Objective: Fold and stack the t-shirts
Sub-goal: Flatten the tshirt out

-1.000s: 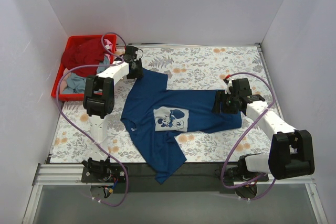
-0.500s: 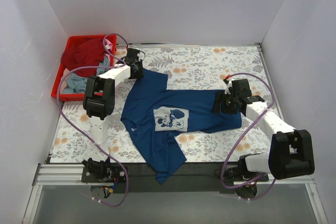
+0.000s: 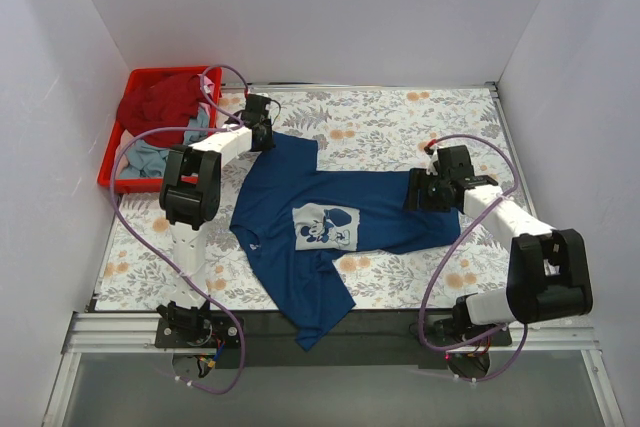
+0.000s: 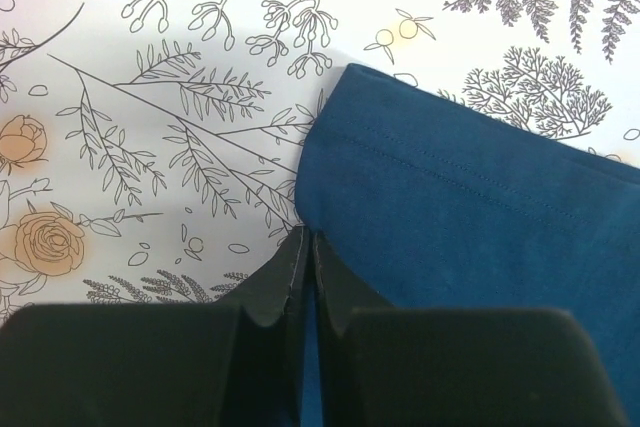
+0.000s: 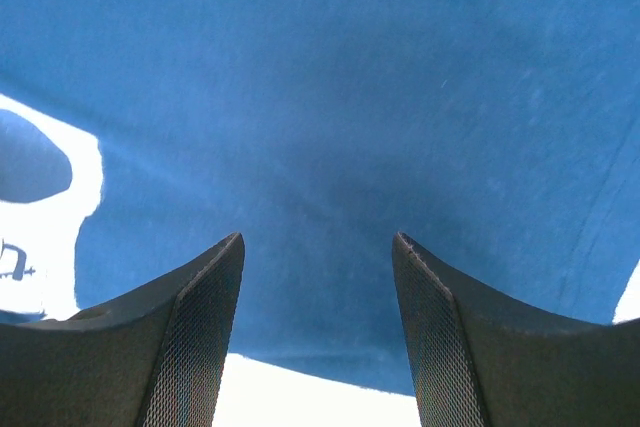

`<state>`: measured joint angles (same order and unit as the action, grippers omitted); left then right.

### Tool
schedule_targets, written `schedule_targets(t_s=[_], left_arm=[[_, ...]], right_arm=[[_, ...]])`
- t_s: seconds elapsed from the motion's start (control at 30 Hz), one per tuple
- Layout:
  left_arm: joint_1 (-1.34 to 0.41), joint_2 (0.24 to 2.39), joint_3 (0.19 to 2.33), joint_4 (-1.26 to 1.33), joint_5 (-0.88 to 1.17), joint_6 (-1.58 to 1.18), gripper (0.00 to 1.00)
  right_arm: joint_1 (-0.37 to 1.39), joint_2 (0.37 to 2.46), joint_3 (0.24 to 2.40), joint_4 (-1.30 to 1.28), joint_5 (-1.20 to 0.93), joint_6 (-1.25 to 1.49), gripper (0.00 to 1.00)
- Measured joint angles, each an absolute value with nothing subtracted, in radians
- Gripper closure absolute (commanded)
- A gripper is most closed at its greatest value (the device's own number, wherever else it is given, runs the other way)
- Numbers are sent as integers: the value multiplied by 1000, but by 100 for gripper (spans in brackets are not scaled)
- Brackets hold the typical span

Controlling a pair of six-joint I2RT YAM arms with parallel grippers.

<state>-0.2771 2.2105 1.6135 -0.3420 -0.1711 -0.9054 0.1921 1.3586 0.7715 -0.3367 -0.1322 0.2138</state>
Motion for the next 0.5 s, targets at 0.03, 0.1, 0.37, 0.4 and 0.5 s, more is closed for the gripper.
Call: schedule_targets(t_s=[0.03, 0.1, 0.37, 0.4, 0.5], left_arm=[[-278, 2210, 1613, -342, -171, -905, 100], [-277, 2209, 1611, -339, -169, -906, 100], [-278, 2186, 1576, -324, -160, -913, 100], [-278, 2183, 1570, -323, -157, -913, 100], [-278, 2175, 1558, -320, -156, -914, 100]], right_arm=[[192, 1375, 784, -332, -123, 216, 32], [192, 1412, 815, -323, -105, 223, 32], [189, 1579, 950, -237, 38, 208, 37], [187, 1599, 963, -229, 57, 194, 37], [164, 1658, 1006, -216, 93, 142, 39]])
